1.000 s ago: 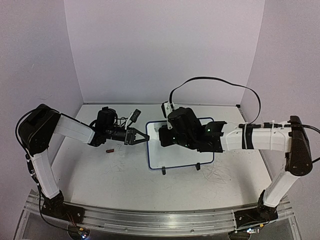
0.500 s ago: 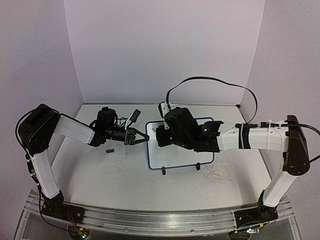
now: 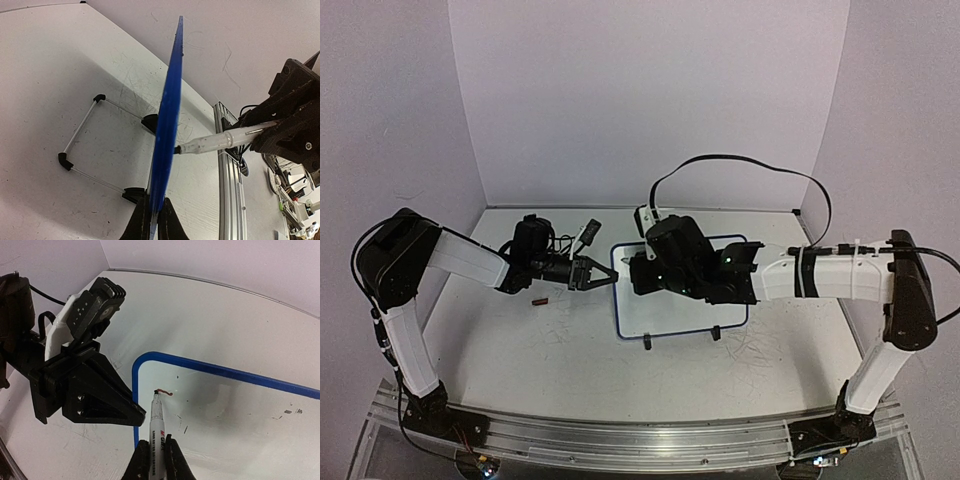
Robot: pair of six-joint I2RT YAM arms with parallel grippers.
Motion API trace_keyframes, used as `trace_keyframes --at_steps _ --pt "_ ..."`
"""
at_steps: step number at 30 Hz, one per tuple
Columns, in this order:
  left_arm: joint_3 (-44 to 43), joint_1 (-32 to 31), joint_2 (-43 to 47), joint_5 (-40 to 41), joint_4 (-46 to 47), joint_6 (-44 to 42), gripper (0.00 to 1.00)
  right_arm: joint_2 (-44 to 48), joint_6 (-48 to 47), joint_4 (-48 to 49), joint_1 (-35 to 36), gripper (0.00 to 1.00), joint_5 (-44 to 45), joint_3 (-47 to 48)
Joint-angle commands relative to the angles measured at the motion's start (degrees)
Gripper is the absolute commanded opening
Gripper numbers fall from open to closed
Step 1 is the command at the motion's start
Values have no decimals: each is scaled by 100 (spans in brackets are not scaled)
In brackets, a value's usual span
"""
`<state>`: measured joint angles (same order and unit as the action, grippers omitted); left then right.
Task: Write a sentence on the whiteboard
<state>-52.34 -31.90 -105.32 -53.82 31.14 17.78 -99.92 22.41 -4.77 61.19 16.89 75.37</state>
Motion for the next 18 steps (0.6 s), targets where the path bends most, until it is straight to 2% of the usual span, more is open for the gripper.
trace_keyframes --at_steps 1,18 --pt "67 -22 90 -125 51 61 0 -128 76 -50 7 0 -11 202" --pt "60 -18 90 -115 50 62 0 -143 202 -103 6 0 -144 70"
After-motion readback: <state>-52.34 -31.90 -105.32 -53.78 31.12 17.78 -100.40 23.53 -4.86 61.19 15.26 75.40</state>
